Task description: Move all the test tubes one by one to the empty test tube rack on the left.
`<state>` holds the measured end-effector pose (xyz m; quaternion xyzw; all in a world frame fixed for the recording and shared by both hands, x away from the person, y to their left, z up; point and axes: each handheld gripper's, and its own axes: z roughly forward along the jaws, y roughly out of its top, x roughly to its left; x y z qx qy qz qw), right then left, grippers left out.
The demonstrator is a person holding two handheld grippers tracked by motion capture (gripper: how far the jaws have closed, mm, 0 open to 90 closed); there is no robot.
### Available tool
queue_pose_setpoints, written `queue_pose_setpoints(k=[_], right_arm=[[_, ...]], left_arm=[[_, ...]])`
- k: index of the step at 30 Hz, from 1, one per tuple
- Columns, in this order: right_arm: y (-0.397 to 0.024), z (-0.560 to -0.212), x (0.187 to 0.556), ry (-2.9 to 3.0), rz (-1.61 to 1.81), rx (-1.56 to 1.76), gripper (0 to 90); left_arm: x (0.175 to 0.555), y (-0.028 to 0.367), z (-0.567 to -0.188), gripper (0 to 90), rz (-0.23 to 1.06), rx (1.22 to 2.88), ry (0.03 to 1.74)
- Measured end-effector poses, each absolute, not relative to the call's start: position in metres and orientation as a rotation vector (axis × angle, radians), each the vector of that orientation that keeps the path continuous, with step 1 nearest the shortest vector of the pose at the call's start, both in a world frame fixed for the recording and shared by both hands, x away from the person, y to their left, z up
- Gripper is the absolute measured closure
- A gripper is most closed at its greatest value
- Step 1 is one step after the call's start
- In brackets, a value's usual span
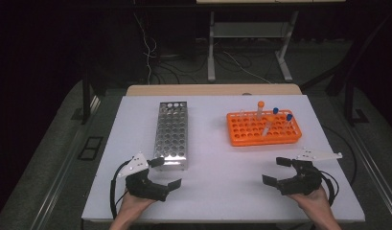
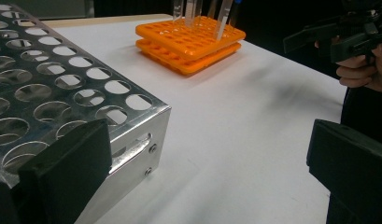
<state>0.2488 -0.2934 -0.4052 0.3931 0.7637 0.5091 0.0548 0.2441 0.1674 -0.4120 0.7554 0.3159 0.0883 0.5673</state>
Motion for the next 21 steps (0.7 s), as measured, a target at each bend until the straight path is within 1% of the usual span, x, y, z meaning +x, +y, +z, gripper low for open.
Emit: queue_pose_setpoints(k=[21], right_arm=[[-0.2891, -0.4031, 0.2444, 2.366, 1.502, 1.187, 0.3]], left_arm=[[0.2448, 0.1683, -0.4125, 0.0, 0.209, 1.771, 0.748]])
